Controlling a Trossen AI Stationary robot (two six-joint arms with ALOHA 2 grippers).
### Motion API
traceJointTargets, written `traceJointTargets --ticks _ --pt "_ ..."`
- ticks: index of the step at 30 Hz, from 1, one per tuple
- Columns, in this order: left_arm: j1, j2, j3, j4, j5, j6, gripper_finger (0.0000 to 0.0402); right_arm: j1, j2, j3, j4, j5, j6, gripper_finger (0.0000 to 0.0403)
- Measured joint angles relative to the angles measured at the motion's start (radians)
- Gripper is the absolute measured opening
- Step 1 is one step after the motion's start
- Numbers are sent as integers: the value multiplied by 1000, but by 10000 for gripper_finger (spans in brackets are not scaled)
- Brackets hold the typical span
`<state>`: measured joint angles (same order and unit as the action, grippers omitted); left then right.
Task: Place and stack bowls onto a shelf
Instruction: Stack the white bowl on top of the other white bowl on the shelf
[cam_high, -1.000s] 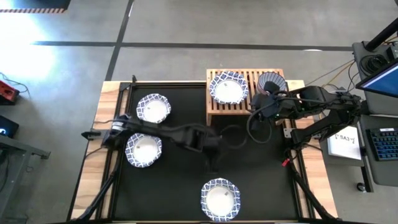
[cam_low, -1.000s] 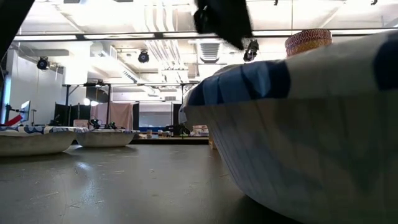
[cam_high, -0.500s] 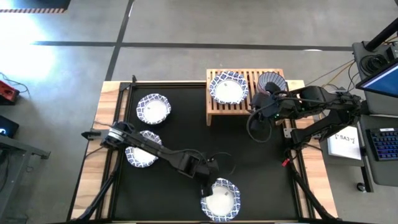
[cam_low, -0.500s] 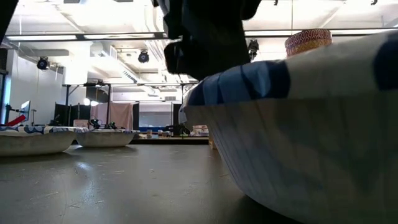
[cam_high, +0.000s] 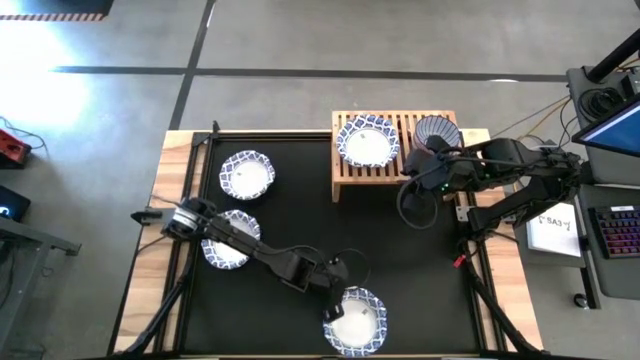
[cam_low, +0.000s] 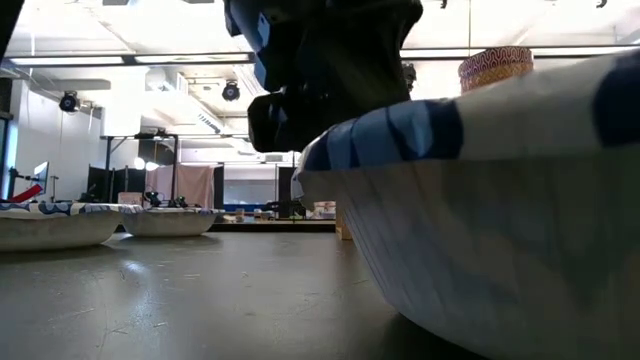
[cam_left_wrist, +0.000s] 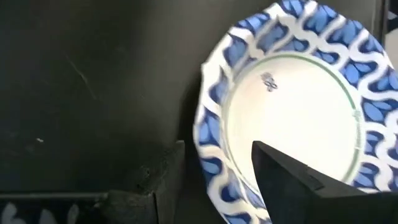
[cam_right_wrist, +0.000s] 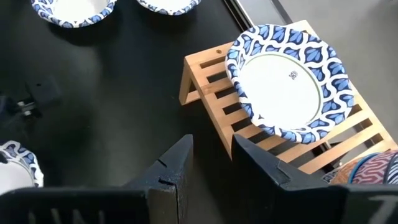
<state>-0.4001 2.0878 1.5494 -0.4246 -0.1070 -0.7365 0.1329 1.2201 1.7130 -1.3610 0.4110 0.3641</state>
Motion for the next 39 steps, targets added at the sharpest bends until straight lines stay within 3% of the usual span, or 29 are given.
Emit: traceJointTargets --ticks 14,18,23,28,33,39 --pt "-14 77 25 16 -9 -25 158 0 0 -31 -25 0 30 100" --pt "-14 77 25 9 -11 -25 114 0 1 -32 -45 0 37 100" --pt "-13 76 26 17 14 3 20 0 1 -32 -45 0 33 100" --pt "-12 75 32 21 67 16 9 0 1 -32 -45 0 26 100" --pt "-4 64 96 -22 72 90 2 0 1 -32 -45 0 -2 100" --pt "41 54 281 -234 59 231 0 0 1 -32 -45 0 -24 100"
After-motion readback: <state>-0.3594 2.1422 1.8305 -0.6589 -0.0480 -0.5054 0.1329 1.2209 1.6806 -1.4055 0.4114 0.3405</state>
